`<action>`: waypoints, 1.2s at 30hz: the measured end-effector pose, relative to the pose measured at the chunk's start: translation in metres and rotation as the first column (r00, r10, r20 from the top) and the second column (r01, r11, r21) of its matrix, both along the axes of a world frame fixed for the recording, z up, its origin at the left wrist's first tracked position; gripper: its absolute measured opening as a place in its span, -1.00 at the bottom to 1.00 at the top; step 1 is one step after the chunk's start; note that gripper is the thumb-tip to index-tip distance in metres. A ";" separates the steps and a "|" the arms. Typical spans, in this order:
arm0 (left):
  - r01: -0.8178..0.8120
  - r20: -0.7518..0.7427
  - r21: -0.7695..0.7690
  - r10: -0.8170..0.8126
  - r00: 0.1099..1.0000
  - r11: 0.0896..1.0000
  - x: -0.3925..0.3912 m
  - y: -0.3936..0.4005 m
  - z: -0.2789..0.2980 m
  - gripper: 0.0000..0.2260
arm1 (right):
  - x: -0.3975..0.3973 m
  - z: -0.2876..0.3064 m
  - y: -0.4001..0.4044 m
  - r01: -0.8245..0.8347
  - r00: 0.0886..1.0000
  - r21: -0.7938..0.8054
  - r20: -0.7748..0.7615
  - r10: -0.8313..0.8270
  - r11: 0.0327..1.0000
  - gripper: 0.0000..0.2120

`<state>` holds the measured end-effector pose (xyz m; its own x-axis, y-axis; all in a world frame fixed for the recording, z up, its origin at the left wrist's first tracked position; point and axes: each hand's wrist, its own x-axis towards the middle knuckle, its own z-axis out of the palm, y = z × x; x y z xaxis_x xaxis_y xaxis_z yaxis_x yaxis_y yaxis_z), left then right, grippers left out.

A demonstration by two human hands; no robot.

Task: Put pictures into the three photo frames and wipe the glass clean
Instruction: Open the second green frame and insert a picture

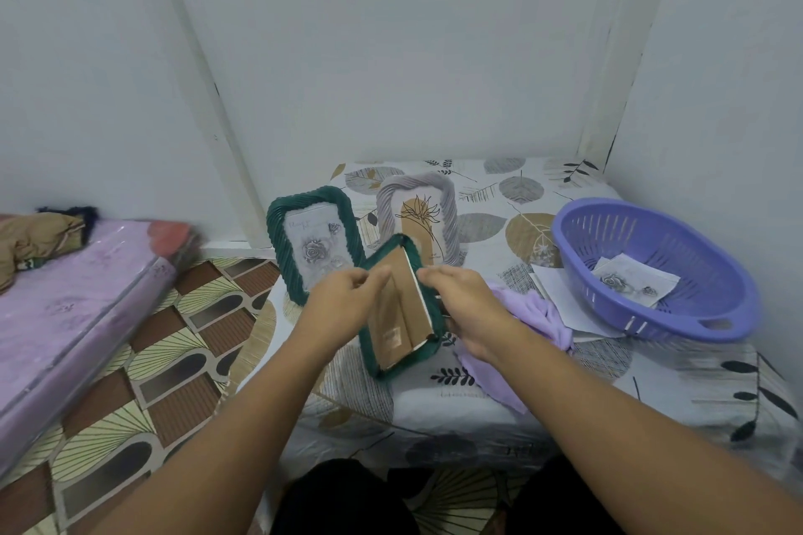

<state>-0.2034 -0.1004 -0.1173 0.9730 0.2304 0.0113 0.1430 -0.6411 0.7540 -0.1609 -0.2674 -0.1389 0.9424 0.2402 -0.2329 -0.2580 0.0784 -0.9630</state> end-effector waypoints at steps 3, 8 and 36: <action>-0.013 0.008 -0.079 0.014 1.000 0.997 0.003 -0.011 0.013 -0.52 | -0.009 0.009 0.009 -0.098 0.995 0.081 0.030 0.096 0.992 -0.72; -0.069 0.005 -0.031 0.070 0.998 0.997 0.003 -0.003 0.012 -0.73 | -0.012 0.014 0.017 -0.172 0.981 0.024 0.089 0.170 0.985 -0.70; -0.150 -0.195 -0.313 0.092 0.977 0.938 0.007 0.026 -0.070 -0.84 | 0.024 -0.038 -0.025 -0.119 0.990 -0.401 0.019 0.138 0.908 -0.77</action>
